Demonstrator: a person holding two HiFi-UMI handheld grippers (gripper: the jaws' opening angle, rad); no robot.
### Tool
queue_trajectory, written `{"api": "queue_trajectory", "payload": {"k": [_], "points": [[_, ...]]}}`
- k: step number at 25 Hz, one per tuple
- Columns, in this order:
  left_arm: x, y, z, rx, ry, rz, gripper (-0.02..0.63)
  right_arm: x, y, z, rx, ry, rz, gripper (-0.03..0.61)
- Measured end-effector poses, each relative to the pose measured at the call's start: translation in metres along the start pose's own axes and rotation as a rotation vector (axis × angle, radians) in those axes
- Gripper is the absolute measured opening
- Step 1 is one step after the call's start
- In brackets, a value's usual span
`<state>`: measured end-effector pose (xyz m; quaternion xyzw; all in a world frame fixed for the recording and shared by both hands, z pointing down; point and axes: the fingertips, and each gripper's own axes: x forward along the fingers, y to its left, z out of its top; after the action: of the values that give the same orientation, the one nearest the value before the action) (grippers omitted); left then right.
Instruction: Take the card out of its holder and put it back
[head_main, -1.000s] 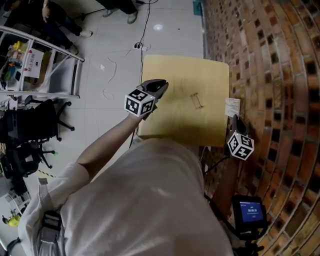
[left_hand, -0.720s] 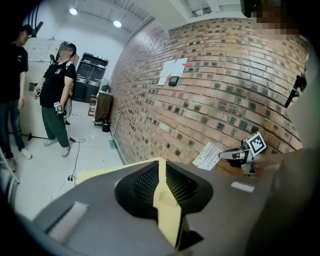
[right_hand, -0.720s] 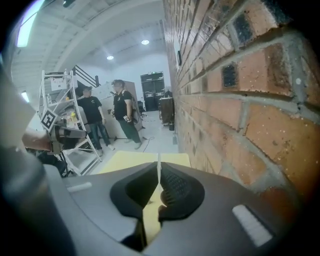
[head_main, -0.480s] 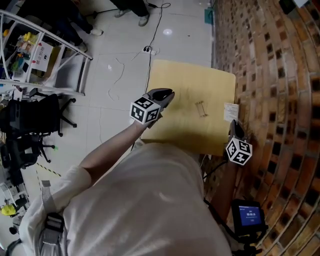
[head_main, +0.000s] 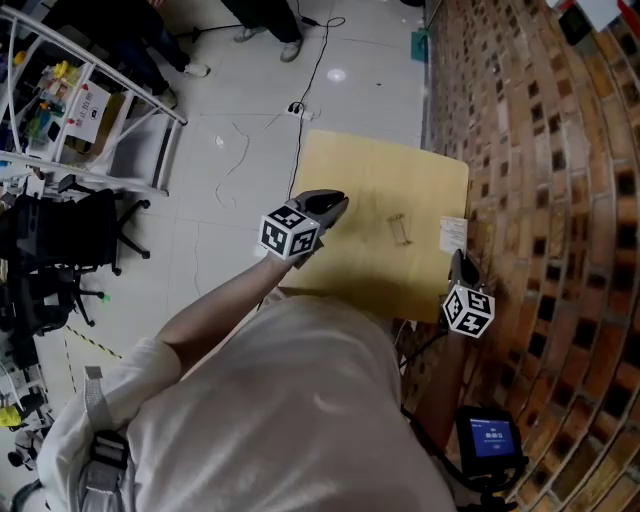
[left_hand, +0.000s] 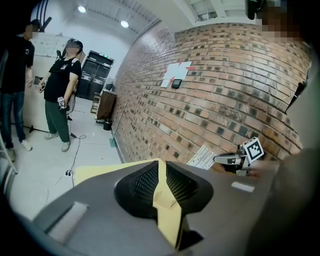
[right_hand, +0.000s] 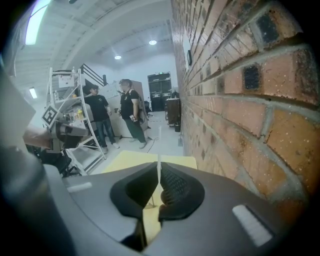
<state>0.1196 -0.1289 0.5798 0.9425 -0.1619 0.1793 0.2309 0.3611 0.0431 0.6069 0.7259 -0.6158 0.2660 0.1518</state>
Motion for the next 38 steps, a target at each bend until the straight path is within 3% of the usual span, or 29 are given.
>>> {"api": "queue_trajectory", "payload": {"k": [21, 38], "points": [[-0.023, -0.008, -0.039, -0.016, 0.053, 0.053, 0.08, 0.061, 0.05, -0.045, -0.113, 0.139, 0.2, 0.015], [-0.035, -0.015, -0.052, -0.041, 0.061, 0.078, 0.077, 0.108, 0.056, -0.087, -0.153, 0.226, 0.236, 0.015]]}}
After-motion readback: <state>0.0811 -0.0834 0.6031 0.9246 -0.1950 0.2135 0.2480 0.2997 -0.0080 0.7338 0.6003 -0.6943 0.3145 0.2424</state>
